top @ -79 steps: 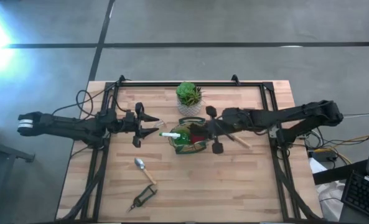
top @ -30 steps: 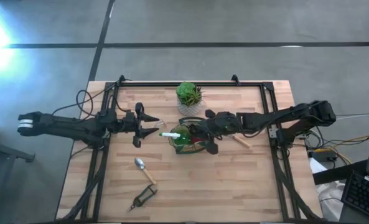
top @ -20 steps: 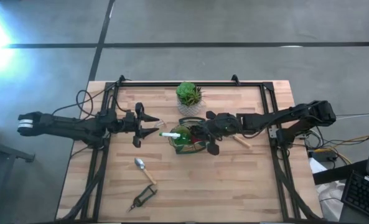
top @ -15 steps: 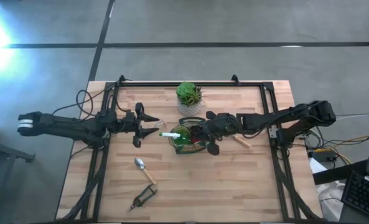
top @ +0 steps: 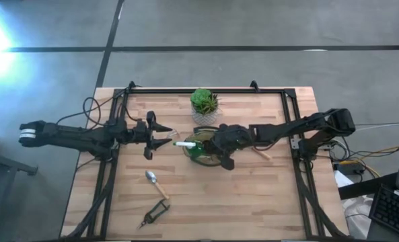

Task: Pick & Place Garden tools in Gardening bag
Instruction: Put the right green shear scissors into the gardening bag, then put the green shear scissors into the gardening bag

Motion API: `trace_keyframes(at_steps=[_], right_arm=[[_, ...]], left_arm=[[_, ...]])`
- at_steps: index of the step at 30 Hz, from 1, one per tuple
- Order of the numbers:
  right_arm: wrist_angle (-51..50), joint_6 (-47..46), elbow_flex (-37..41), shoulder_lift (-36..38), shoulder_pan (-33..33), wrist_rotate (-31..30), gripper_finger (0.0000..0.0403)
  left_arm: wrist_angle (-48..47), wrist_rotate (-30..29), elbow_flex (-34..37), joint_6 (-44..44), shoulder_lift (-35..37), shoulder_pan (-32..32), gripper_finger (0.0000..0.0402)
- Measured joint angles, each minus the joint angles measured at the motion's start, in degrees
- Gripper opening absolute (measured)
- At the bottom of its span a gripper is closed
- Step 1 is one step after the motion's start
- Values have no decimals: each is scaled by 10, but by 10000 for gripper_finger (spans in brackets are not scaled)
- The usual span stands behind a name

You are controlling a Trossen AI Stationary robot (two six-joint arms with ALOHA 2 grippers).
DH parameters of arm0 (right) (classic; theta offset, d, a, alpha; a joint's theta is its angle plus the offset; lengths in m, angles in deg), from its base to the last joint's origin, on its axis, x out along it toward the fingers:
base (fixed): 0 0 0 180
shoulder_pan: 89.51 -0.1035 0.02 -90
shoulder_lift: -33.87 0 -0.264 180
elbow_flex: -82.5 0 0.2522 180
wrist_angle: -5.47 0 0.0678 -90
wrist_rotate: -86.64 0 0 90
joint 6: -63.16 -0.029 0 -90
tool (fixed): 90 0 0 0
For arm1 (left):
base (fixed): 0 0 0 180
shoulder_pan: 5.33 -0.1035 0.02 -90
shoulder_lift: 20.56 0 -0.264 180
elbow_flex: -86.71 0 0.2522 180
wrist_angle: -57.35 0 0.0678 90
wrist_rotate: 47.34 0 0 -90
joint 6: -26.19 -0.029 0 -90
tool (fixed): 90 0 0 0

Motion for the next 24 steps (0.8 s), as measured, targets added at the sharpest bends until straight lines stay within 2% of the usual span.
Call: trace_keyframes(at_steps=[12, 19, 24], right_arm=[[-28, 1, -5, 17, 0, -13, 109], [-29, 8, -5, 70, 0, -10, 128], [-33, 8, -5, 141, 0, -10, 132]], left_arm=[[-7, 0, 0, 0, -3, 0, 195], [-11, 0, 0, 0, -3, 0, 195], [-15, 0, 0, 0, -4, 0, 195]])
